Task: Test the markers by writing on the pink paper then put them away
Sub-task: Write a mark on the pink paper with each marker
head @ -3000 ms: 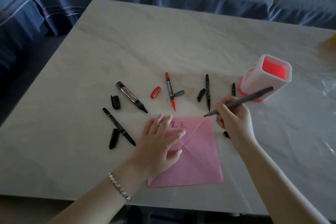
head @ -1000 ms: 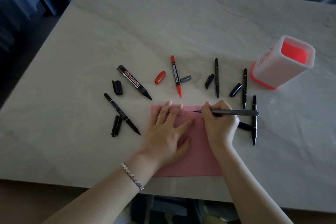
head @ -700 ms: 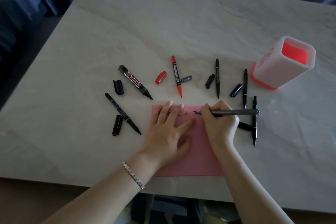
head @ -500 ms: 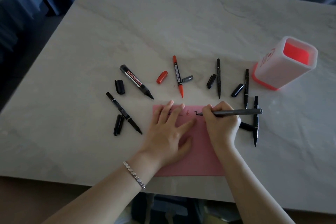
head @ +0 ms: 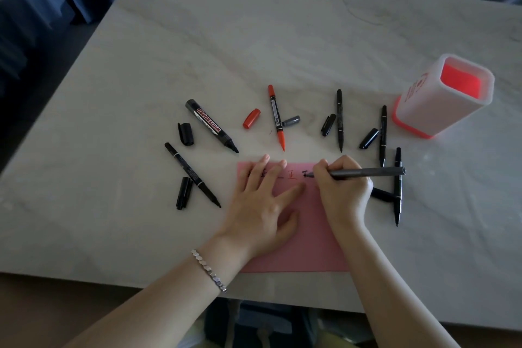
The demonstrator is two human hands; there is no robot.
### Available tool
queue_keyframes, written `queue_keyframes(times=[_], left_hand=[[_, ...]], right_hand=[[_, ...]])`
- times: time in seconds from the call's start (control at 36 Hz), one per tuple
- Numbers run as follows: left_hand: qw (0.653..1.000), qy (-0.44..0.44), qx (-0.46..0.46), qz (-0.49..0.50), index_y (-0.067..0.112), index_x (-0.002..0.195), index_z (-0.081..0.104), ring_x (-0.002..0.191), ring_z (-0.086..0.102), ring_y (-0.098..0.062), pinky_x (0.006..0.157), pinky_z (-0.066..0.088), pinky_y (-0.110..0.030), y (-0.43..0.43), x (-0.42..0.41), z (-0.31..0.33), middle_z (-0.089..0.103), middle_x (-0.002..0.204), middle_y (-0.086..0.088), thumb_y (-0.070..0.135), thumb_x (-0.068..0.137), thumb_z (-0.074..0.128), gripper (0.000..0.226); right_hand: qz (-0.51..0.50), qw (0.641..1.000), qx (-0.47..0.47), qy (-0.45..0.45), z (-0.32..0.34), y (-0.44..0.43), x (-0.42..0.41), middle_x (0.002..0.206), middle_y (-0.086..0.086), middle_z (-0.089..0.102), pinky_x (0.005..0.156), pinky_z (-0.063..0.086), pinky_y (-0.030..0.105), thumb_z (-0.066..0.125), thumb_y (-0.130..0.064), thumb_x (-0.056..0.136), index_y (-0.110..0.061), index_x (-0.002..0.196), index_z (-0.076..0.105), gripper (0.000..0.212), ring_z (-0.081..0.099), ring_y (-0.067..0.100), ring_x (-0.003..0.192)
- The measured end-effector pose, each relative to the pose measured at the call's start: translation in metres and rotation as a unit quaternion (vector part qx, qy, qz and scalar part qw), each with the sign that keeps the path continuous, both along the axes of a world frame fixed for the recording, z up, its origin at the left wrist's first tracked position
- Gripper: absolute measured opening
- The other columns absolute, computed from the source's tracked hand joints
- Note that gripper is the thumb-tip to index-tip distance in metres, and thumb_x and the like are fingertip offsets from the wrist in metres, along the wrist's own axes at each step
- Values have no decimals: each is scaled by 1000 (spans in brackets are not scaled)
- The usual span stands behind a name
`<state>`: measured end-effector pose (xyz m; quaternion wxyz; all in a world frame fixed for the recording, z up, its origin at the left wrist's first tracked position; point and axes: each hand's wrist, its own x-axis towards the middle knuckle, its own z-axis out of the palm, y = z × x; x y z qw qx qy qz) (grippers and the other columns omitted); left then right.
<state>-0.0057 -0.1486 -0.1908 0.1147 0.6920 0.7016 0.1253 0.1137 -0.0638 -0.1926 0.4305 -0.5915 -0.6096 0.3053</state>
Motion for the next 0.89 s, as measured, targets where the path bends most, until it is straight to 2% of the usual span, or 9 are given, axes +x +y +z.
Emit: queue_keyframes(times=[0.08,0.22,0.33,0.58,0.69,0.81,0.89], left_hand=[[1000,3,-1,0,32,116,60,129,38,-39,107,16,-46,0,0,-1,50,134,-13,45,76,45,45],[1000,6,1,-1,32,117,60,129,38,-39,107,16,-45,0,-1,0,51,134,-13,46,77,44,45],[1000,9,3,-3,31,116,61,128,39,-40,107,16,-46,0,0,0,51,134,-13,45,76,44,45],[1000,4,9,-3,31,115,62,129,38,-39,107,17,-46,-1,0,0,51,134,-13,45,77,44,44],[1000,8,8,-3,31,115,61,129,38,-39,107,16,-46,0,-1,-1,51,134,-12,45,76,45,44],[1000,11,5,-8,32,115,60,129,38,-39,106,17,-47,-1,-1,-1,51,134,-12,46,75,45,44],[1000,14,16,-15,32,115,58,128,39,-39,107,20,-49,-1,-2,-3,53,132,-12,44,77,46,41]], right_hand=[[-2,1000,-4,-1,0,0,-1,37,-3,40,44,30,13,66,-7,74,-2,52,46,30,40,9,44],[3,1000,-5,9,0,-1,0,41,-12,47,43,29,13,65,-6,73,-8,50,44,32,39,8,42],[12,1000,-16,2,1,-2,0,37,-6,41,44,30,13,66,-7,73,-6,51,45,30,38,9,43],[-47,999,1,-11,5,-3,-1,42,0,32,45,30,12,61,-2,72,-4,52,41,28,33,10,46],[-64,997,-6,44,5,-1,0,40,-5,35,46,30,12,60,-2,73,-9,50,39,32,33,7,44],[-85,991,-22,98,11,3,2,39,-8,42,47,33,14,58,-13,81,-14,49,43,35,39,4,41],[-51,994,-61,76,28,16,8,45,4,50,49,35,24,51,-28,77,1,53,51,37,40,8,43]])
